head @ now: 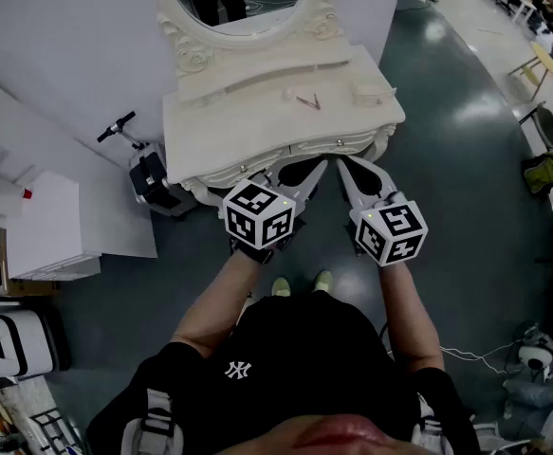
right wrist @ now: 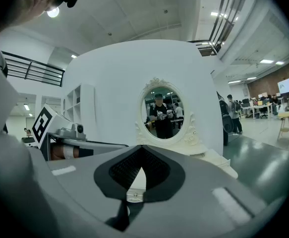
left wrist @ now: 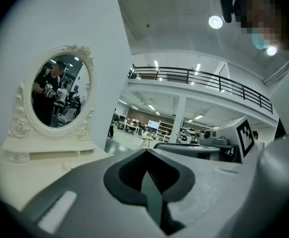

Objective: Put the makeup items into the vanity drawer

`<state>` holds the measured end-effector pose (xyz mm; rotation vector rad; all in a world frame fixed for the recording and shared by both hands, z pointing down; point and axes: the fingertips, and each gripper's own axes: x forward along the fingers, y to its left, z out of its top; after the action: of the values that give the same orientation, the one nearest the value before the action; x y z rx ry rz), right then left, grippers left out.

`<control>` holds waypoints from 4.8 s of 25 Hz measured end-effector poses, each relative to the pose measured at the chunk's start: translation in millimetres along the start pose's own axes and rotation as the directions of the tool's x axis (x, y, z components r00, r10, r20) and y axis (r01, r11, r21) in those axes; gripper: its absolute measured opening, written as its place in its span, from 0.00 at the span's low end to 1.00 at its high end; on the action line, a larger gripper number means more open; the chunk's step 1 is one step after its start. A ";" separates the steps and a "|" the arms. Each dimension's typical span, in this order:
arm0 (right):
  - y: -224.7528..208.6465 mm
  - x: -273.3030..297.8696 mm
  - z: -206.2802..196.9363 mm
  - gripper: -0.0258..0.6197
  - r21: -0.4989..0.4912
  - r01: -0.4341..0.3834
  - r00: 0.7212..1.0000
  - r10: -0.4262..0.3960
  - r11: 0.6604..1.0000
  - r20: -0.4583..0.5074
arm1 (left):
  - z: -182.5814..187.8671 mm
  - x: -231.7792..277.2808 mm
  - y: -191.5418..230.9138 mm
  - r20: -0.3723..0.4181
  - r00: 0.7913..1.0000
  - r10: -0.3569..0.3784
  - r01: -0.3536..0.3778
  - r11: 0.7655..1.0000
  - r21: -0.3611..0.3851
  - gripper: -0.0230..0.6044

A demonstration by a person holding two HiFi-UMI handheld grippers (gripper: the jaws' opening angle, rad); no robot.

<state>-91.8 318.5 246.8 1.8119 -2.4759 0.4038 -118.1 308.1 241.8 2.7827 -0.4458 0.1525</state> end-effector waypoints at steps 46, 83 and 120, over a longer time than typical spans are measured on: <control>-129.2 93.8 -15.4 0.07 0.104 -0.024 0.998 0.030 0.994 -0.057 | -5.0 113.4 108.7 -0.014 0.991 0.135 -0.136 0.990 -0.040 0.04; -268.9 341.0 -230.4 0.17 0.036 0.128 0.835 -0.089 0.991 -0.543 | -143.6 255.9 356.3 -0.268 0.951 0.155 -0.203 0.965 -0.163 0.04; -315.6 331.7 -204.2 0.13 -0.081 0.233 0.812 -0.240 0.969 -0.531 | -128.9 290.1 344.4 -0.263 0.959 0.106 -0.154 0.973 -0.171 0.04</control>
<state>78.2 -30.4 564.2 1.6736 -1.8443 0.7562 38.8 -43.2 508.9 2.5026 -0.5477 0.4638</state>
